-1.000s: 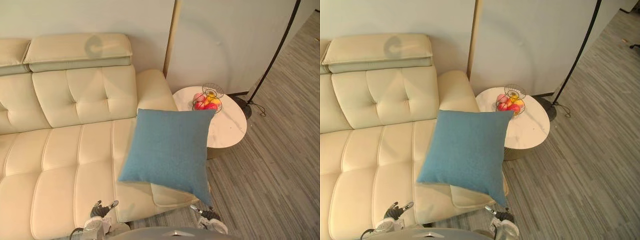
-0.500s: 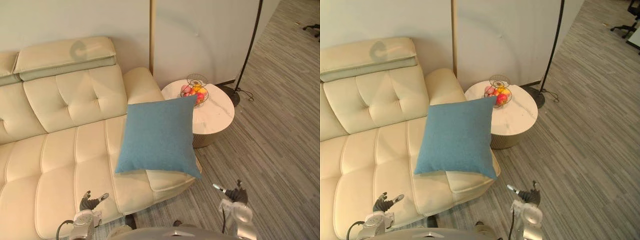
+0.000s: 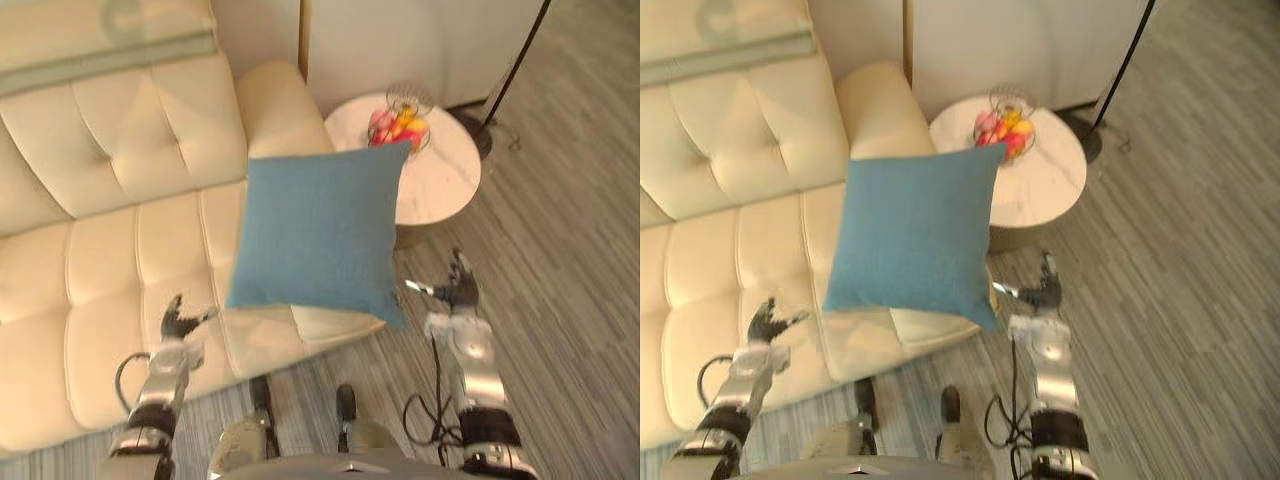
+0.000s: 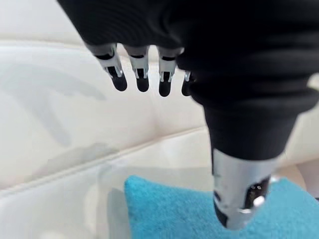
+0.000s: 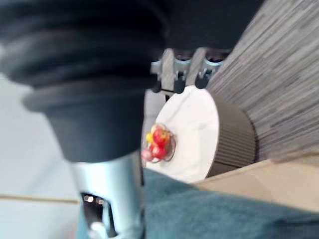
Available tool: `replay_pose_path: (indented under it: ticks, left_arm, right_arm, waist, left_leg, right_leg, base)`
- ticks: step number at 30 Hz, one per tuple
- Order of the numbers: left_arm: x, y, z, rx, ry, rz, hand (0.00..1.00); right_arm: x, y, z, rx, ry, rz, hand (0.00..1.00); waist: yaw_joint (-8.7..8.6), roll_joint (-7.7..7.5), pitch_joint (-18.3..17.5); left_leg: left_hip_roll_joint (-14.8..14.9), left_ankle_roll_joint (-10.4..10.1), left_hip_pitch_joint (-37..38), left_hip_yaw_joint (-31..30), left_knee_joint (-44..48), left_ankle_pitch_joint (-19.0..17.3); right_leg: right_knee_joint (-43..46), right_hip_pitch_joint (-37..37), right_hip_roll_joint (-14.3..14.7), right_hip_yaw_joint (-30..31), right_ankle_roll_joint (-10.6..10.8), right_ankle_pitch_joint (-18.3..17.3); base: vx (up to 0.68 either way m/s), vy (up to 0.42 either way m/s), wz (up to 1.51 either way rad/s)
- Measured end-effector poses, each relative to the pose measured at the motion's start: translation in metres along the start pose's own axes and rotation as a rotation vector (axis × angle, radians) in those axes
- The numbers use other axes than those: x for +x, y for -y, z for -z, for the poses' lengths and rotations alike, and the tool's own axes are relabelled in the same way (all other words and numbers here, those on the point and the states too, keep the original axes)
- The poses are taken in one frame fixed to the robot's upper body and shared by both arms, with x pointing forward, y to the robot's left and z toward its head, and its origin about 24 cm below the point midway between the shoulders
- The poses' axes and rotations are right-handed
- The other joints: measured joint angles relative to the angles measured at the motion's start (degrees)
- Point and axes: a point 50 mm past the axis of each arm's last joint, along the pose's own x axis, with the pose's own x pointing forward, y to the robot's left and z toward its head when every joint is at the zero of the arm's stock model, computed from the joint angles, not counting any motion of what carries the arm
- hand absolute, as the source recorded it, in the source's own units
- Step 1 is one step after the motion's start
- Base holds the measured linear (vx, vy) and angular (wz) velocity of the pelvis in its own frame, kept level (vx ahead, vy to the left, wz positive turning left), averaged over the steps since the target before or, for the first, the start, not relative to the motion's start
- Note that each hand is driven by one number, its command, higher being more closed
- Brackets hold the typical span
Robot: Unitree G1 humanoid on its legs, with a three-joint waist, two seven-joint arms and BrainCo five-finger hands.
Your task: Pick up cushions and gather them together orderly.
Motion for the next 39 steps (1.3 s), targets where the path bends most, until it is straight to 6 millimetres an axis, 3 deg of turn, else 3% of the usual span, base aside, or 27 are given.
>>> replay_pose_path:
  ticks: [4, 10, 11, 15, 23, 29, 34, 36, 39]
  left_arm:
    - [0.015, 0.025, -0.061, 0.002, 0.164, 0.064, 0.0]
    - [0.022, 0.052, -0.117, 0.018, 0.284, 0.128, 0.0]
    - [0.022, 0.058, -0.128, 0.015, 0.302, 0.14, 1.0]
    - [0.019, 0.07, -0.157, -0.022, 0.363, 0.161, 1.0]
    - [0.012, 0.075, -0.189, -0.191, 0.426, 0.2, 1.0]
    - [-0.004, 0.079, -0.209, -0.226, 0.543, 0.247, 1.0]
    - [-0.021, 0.078, -0.194, -0.239, 0.599, 0.266, 1.0]
    - [-0.031, 0.077, -0.174, -0.222, 0.602, 0.275, 1.0]
    - [-0.042, 0.077, -0.155, -0.247, 0.587, 0.287, 1.0]
  right_arm:
    - [0.02, -0.025, -0.04, 0.031, 0.139, -0.066, 0.0]
    - [0.035, -0.056, -0.074, 0.061, 0.221, -0.116, 0.0]
    - [0.039, -0.061, -0.078, 0.068, 0.225, -0.11, 1.0]
    - [0.044, -0.069, -0.098, 0.093, 0.264, -0.103, 1.0]
    - [0.044, -0.063, -0.112, 0.121, 0.316, -0.071, 1.0]
    - [0.026, -0.053, -0.104, 0.141, 0.351, -0.058, 1.0]
    - [0.003, -0.046, -0.073, 0.148, 0.276, -0.052, 1.0]
    - [-0.011, -0.045, -0.056, 0.145, 0.225, -0.062, 1.0]
    - [-0.022, -0.042, -0.049, 0.129, 0.213, -0.073, 1.0]
  waist:
    - [0.03, -0.21, 4.1]
    - [0.13, -0.11, 8.06]
    - [0.09, -0.04, 8.54]
    - [0.0, 0.13, 9.44]
    - [0.71, 0.3, 9.67]
    - [1.37, 0.39, 9.76]
    - [1.76, 0.47, 9.76]
    - [1.65, 0.75, 9.6]
    - [1.44, 0.91, 9.51]
  left_leg:
    - [0.38, 0.03, -4.81, -1.03, 2.85, -0.05]
    - [0.59, 0.37, -10.06, -1.08, 5.5, -0.12]
    - [0.6, 0.4, -10.9, -1.03, 5.58, 0.03]
    - [1.07, 0.56, -13.72, -0.93, 5.15, 1.46]
    - [1.63, -0.09, -14.98, -0.85, 2.14, 3.7]
    - [1.81, -0.56, -14.24, -1.03, 1.29, 4.03]
    - [1.6, -1.2, -9.85, -1.21, -0.11, 3.73]
    - [1.37, -1.54, -7.47, -1.52, -0.89, 3.48]
    - [1.18, -1.83, -5.85, -2.22, -0.95, 3.26]
  right_leg:
    - [2.82, -4.51, -0.06, 0.01, -0.01, 0.0]
    - [6.29, -10.41, -0.12, 0.75, -0.03, 0.0]
    - [6.94, -11.55, -0.12, 0.88, -0.05, 0.02]
    - [7.29, -14.82, 0.06, 0.92, -0.38, 0.91]
    - [7.06, -17.22, 0.81, 0.54, -0.66, 1.37]
    - [6.76, -16.55, 0.9, -0.22, -0.86, 1.16]
    - [7.21, -12.82, 0.86, -0.54, -1.08, -0.5]
    - [7.65, -10.82, 0.75, -0.78, -1.07, -1.59]
    - [7.46, -8.92, 0.71, -1.06, -1.06, -2.15]
  base:
    - [-0.04, 0.01, 0.08]
    - [-0.09, 0.018, -0.02]
    - [-0.11, 0.021, -0.04]
    - [-0.06, 0.006, -0.04]
    - [0.0, -0.006, -0.01]
    - [0.04, -0.011, 0.03]
    - [0.07, -0.019, 0.04]
    - [0.08, -0.027, 0.06]
    - [0.07, -0.018, 0.09]
